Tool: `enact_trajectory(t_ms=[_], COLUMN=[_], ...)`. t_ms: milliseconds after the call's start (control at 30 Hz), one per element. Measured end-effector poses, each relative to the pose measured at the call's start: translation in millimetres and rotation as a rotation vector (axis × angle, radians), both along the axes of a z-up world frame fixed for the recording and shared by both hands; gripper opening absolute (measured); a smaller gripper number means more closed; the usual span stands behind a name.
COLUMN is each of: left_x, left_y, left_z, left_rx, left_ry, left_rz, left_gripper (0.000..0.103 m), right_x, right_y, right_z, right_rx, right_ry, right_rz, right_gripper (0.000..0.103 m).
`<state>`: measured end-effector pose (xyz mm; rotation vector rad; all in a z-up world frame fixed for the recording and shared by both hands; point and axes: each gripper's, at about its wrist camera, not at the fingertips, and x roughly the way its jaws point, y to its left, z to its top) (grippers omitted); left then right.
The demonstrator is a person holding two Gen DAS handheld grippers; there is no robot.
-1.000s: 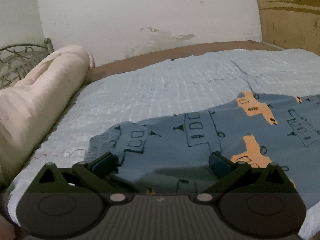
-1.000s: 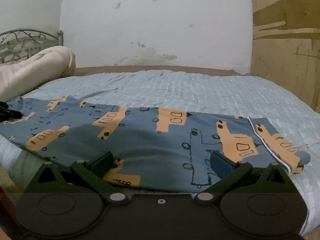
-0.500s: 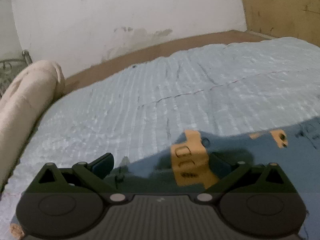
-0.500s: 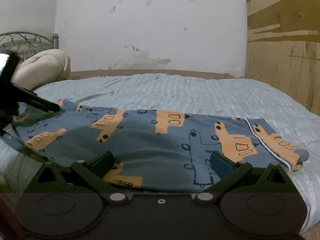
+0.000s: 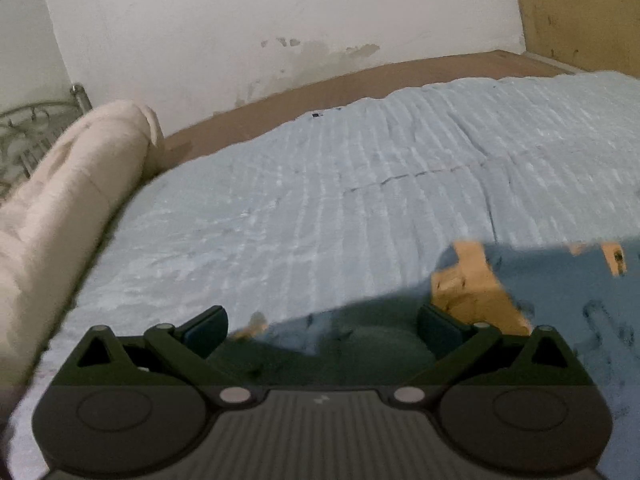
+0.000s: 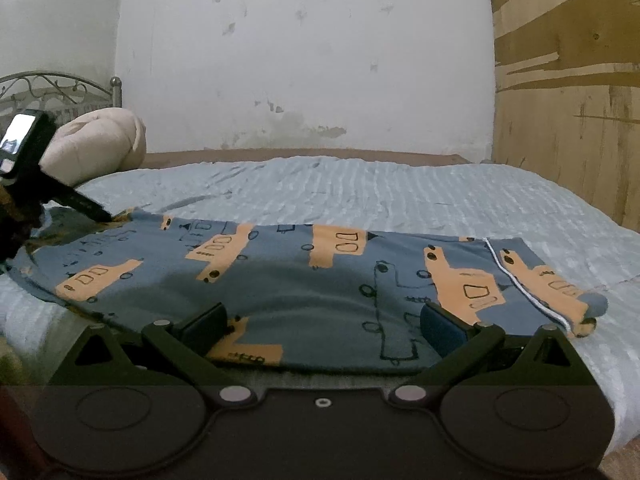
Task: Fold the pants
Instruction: 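Smooth the pants with the left gripper while the right gripper grasps the waistband edge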
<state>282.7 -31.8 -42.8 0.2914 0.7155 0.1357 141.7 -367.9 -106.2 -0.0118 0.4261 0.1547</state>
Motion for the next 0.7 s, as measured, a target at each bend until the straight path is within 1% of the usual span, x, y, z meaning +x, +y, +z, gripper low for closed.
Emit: enact_trajectory(t_ms=[67, 233, 333, 467, 533, 567, 633, 700], left_x=[-19, -63, -83, -88, -86, -86, -86, -91], left_y=[7, 32, 50, 71, 73, 70, 58, 45], left_z=[0, -2, -5, -3, 1, 5, 11, 16], left_rx=[0.016, 0.014, 0.010, -0.015, -0.030, -0.025, 0.001, -0.007], left_ry=[-0.020, -0.057, -0.080, -0.086, -0.077, -0.078, -0.091, -0.103], left_rz=[0.005, 0.050, 0.090, 0.161, 0.183, 0.190, 0.184, 0.147], left_gripper=[0.102, 0.102, 0.103, 0.103, 0.103, 0.102, 0.102, 0.102], right_x=[-3, -13, -18, -22, -23, -24, -30, -40], right_y=[-2, -7, -11, -13, -15, -16, -20, -32], right_z=[1, 4, 5, 6, 6, 7, 10, 14], right_rx=[0.002, -0.005, -0.010, -0.019, -0.018, -0.016, 0.000, 0.053], right_ry=[-0.001, 0.001, 0.006, 0.011, 0.013, 0.010, -0.016, -0.059], right_rz=[-0.003, -0.008, -0.014, -0.024, -0.031, -0.038, -0.073, -0.141], right_gripper=[0.102, 0.102, 0.102, 0.102, 0.102, 0.102, 0.102, 0.102])
